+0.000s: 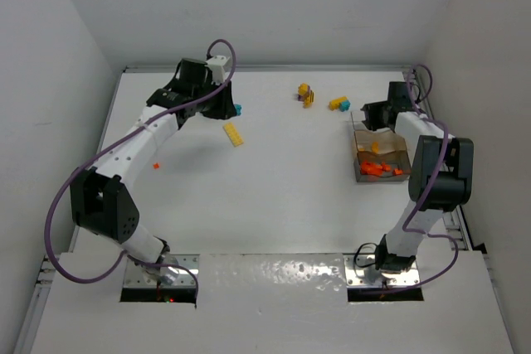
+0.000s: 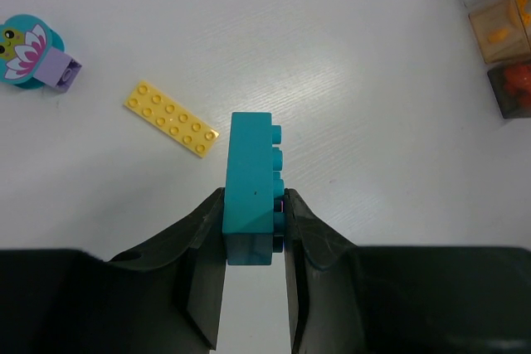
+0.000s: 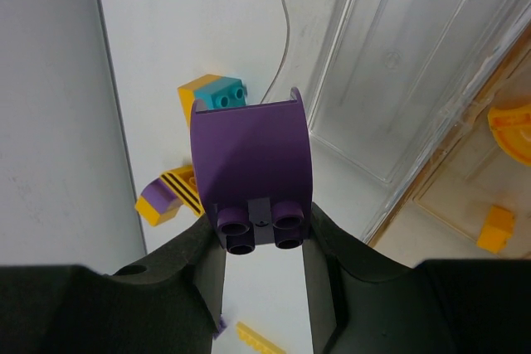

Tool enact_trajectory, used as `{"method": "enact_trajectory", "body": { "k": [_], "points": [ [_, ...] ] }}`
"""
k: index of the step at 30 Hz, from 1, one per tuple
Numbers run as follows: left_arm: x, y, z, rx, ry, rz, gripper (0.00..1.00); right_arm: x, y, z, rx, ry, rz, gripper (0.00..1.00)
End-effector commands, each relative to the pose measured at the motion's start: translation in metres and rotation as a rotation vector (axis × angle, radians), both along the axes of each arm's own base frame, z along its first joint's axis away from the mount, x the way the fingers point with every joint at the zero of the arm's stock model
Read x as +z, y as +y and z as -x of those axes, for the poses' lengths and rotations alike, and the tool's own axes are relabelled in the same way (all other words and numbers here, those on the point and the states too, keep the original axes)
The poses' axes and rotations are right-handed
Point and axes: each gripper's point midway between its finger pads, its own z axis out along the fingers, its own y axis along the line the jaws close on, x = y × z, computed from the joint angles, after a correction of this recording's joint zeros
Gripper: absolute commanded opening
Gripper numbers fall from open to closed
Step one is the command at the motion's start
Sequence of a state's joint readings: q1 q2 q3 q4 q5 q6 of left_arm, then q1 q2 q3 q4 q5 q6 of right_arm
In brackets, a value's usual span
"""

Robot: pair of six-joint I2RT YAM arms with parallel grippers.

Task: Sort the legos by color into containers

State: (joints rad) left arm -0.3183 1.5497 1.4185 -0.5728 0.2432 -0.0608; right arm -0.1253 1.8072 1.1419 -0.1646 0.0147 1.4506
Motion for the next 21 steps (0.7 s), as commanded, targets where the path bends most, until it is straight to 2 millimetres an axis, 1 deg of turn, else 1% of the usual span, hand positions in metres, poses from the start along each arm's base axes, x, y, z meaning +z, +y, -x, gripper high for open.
{"method": "enact_trajectory", "body": {
  "k": [1,2,3,4,5,6,7,8,9,10,11,13,14,16,18,19,20,21],
  "points": [
    [0.022,0.003,-0.008,0.015,-0.066,0.019,0.0,0.021,-0.003,-0.009,0.027,-0.058,0.045,0.28],
    [0.022,0.003,-0.008,0.015,-0.063,0.018,0.0,0.034,-0.006,-0.015,0.086,-0.078,0.107,0.25],
    [0.023,0.004,-0.008,0.017,-0.067,0.017,0.0,0.039,-0.007,-0.018,0.133,-0.08,0.152,0.24],
    [0.024,0.003,-0.008,0.016,-0.069,0.016,0.0,0.038,-0.008,-0.011,0.194,-0.027,0.197,0.24],
    [0.024,0.005,-0.008,0.02,-0.068,0.011,0.0,0.062,-0.016,-0.021,0.308,-0.038,0.325,0.23],
    [0.024,0.005,-0.007,0.019,-0.067,0.009,0.0,0.064,-0.022,-0.018,0.362,-0.001,0.379,0.23],
    [0.025,0.006,-0.008,0.019,-0.072,0.008,0.0,0.053,-0.026,-0.003,0.432,0.105,0.41,0.22],
    [0.025,0.006,-0.007,0.019,-0.073,0.006,0.0,0.071,-0.044,-0.006,0.505,0.133,0.546,0.21],
    [0.027,0.006,-0.007,0.018,-0.076,0.006,0.0,0.073,-0.054,0.0,0.533,0.189,0.601,0.19],
    [0.025,0.006,-0.007,0.017,-0.074,0.004,0.0,0.064,-0.063,0.016,0.58,0.301,0.631,0.14],
    [0.027,0.006,-0.007,0.017,-0.078,0.005,0.0,0.076,-0.085,0.02,0.589,0.372,0.755,0.11],
    [0.027,0.006,-0.006,0.011,-0.081,0.003,0.0,0.078,-0.106,0.036,0.61,0.491,0.858,0.1],
    [0.027,0.006,-0.006,0.005,-0.083,0.001,0.0,0.079,-0.11,0.038,0.621,0.503,0.878,0.1],
    [0.028,0.004,-0.006,-0.009,-0.086,0.006,0.0,0.08,-0.11,0.041,0.653,0.505,0.893,0.09],
    [0.03,0.003,-0.005,-0.021,-0.092,0.006,0.0,0.077,-0.095,0.036,0.687,0.438,0.838,0.09],
    [0.031,0.002,-0.005,-0.025,-0.093,0.008,0.0,0.078,-0.088,0.032,0.662,0.398,0.795,0.09],
    [0.03,0.003,-0.005,-0.024,-0.092,0.006,0.0,0.076,-0.071,0.027,0.673,0.331,0.715,0.09],
    [0.03,0.002,-0.005,-0.025,-0.09,0.008,0.0,0.079,-0.059,0.016,0.653,0.251,0.659,0.09]
  ]
}}
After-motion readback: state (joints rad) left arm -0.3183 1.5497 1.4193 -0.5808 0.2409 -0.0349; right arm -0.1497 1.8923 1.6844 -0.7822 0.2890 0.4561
